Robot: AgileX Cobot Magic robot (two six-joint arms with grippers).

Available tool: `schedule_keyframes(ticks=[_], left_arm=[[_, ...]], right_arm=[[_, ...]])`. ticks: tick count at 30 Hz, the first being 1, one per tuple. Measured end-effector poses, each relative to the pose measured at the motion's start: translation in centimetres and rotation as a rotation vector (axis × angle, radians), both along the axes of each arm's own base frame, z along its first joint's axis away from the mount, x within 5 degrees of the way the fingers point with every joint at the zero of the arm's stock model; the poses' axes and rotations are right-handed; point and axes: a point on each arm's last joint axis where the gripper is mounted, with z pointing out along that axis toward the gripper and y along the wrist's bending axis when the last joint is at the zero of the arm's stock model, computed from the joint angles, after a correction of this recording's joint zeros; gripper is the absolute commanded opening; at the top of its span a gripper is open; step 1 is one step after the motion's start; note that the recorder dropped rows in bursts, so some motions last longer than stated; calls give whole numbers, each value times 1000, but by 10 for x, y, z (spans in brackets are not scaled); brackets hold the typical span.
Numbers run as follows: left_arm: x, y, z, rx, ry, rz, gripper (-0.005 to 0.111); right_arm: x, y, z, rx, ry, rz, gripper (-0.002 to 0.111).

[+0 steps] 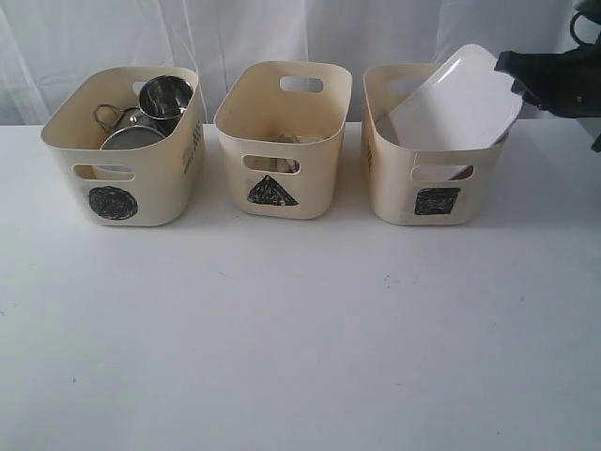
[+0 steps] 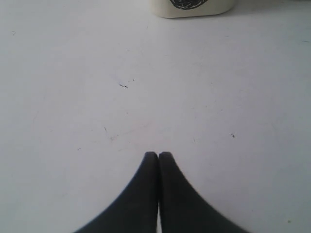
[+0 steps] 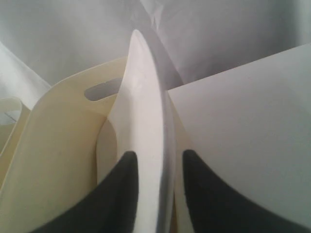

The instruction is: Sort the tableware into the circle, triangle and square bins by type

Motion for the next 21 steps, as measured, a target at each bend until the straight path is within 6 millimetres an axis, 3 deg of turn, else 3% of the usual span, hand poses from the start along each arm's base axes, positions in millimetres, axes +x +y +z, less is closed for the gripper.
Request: schedule_keyframes(ticks=[6,9,13,18,21], left_arm=[[0,0,0,0,0,0,0],[0,0,0,0,0,0,0],[0,0,0,0,0,0,0],[0,0,0,0,0,0,0],[0,0,0,0,0,0,0]], right_arm=[[1,3,2,15,-9,24,49],[-2,8,12,39,-43,72,38],[-15,20,48,92,-135,144,2],[-47,31,99,123,-208,171,0],[-75,36,116,95,-230,147,0]])
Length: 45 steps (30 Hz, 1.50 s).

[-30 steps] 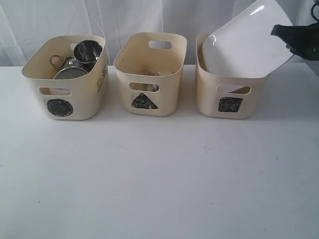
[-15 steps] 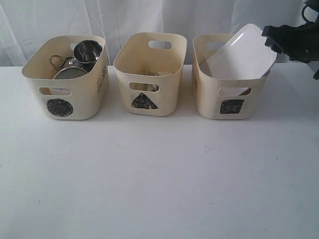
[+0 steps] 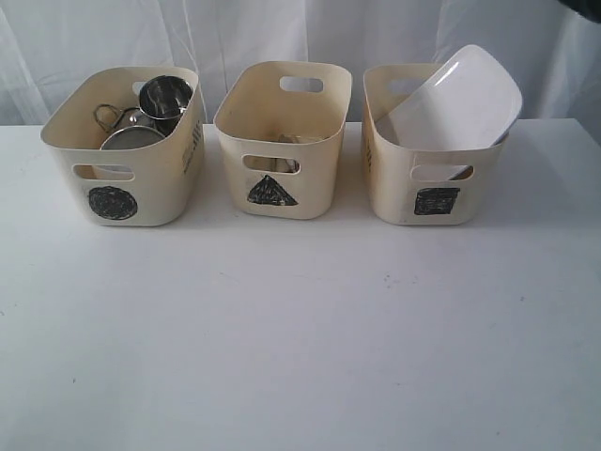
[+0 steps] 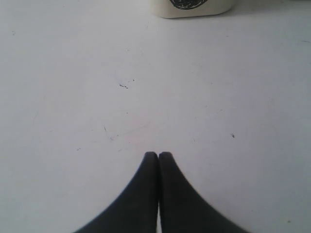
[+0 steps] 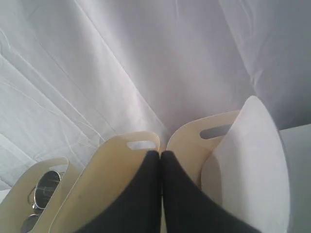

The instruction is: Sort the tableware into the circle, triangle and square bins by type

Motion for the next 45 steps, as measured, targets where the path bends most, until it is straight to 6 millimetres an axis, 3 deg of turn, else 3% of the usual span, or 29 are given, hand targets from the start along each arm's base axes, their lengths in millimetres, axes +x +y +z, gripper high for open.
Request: schedule_keyframes(ticks=[5,11,19,26,30,40,45], left_arm=[[0,0,0,0,0,0,0],[0,0,0,0,0,0,0],[0,0,0,0,0,0,0],[0,0,0,0,0,0,0],[0,0,0,0,0,0,0],[0,0,0,0,0,0,0],[0,0,0,0,0,1,0]], right_arm=[[-80,24,24,-98,-121,-105,0],[-167,44,29,-174,-281,-91,0],[-225,49,40,-243,-454,-86,0],[-251,46,44,-442,-550,-156,0],[-257,44,11,-461,-488,-173,0],[-270,36,-131,-357,-279,-246,0],[-277,40,-165,-377,-163,-187,0]])
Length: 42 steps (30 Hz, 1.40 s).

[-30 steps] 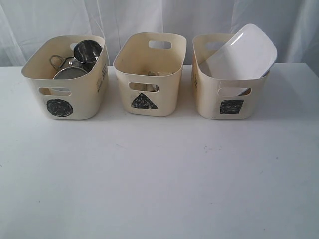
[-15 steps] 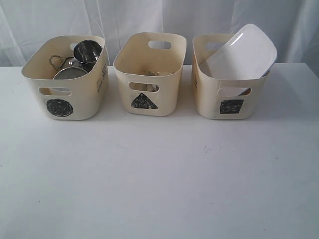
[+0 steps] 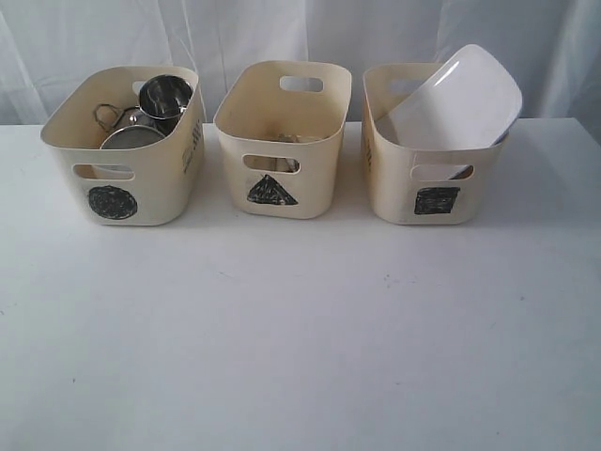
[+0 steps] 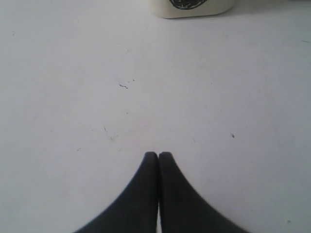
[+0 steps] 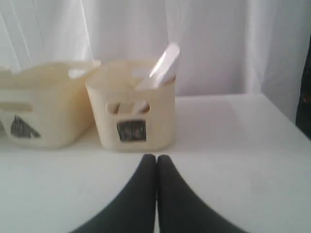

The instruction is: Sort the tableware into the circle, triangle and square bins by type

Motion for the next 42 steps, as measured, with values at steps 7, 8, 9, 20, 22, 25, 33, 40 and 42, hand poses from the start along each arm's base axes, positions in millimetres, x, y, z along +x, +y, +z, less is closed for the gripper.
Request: schedule_keyframes(ticks=[7,8,9,20,22,25,33,40,42], left_arm=[[0,0,0,10,1,1,0],[0,0,0,10,1,1,0],[0,0,0,10,1,1,0],[0,1,0,12,1,1,0],[0,1,0,12,1,1,0],[0,1,0,12,1,1,0],[0,1,0,12,1,1,0],[0,1,0,12,1,1,0],[0,1,0,12,1,1,0]], right_arm=[[-3,0,-18,-135,197,16,0],[-3,0,-18,-160,199,18,0],[-3,0,-18,-174,200,20,0],[-3,0,-18,-186,201,21,0],[-3,0,-18,-186,201,21,0],[-3,0,-18,-186,201,21,0],[-3,0,-18,-186,201,21,0],[-3,0,-19,-186,203,22,0],[-3,0,-19,-186,203,22,0]])
